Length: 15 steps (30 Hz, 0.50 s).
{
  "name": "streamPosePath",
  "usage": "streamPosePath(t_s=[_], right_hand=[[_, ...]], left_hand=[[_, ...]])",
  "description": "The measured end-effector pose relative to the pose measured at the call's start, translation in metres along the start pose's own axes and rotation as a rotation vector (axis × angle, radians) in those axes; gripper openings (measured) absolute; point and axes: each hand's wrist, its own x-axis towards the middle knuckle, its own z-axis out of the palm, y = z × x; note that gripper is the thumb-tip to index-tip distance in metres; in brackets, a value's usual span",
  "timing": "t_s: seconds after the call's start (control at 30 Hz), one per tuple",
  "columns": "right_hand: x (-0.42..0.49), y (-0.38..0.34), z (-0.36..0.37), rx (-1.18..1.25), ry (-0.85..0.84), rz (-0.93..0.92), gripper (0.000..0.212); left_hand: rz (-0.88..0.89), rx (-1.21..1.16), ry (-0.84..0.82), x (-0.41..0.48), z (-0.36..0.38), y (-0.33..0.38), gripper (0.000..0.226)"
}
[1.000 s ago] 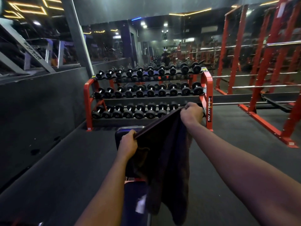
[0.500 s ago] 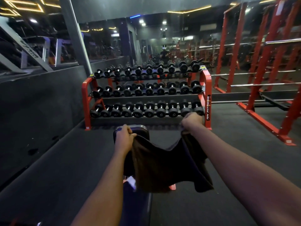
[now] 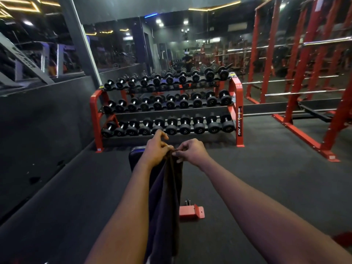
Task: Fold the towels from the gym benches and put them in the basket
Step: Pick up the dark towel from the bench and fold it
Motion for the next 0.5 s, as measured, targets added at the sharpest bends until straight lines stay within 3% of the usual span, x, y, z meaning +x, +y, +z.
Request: streamPosePath(t_s=[0.13,0.37,0.5], right_hand=[[-0.001,-0.006,0.013,0.016,0.058,-0.057,0.023],[0.012,0.0,0.021,-0.167,0.091,-0.058,0.025],[0.01,0.006,0.011,-0.249,-0.096,-0.022,0.032]], left_hand=[[-0.038,-0.066,-0.048,0.0,-0.01,-0.001,0.017],[-0.04,0.007,-0.141,-0.009,-0.017,-0.006,0.028],[-0.01,0.137,-0.076,-0.009,-0.015,-0.005,0.016]])
